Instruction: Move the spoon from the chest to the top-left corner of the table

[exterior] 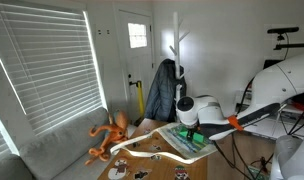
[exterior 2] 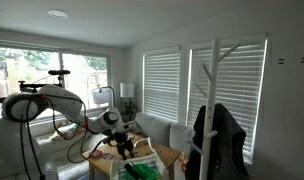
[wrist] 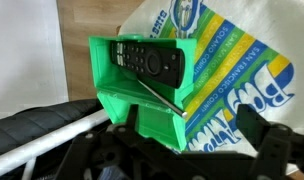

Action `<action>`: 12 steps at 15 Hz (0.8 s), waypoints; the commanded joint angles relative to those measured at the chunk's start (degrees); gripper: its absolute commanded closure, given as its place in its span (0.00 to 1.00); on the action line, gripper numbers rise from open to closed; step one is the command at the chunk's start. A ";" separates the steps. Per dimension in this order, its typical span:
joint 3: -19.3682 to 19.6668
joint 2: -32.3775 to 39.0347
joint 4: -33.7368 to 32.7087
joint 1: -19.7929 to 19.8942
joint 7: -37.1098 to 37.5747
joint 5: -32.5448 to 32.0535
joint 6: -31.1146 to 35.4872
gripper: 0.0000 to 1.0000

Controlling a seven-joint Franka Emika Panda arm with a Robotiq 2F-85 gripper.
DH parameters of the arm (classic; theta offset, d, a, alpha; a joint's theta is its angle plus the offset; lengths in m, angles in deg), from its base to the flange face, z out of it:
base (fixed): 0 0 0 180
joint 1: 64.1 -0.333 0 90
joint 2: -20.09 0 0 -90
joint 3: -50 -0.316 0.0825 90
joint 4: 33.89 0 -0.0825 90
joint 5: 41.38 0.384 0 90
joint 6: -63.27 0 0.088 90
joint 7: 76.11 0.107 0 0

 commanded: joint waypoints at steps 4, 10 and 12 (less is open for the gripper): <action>1.30 2.01 0.19 0.99 3.39 -6.39 3.42 0.13; 2.29 2.63 0.33 0.59 2.77 -10.89 2.28 0.43; 2.51 2.81 0.37 0.38 2.39 -11.46 2.09 0.41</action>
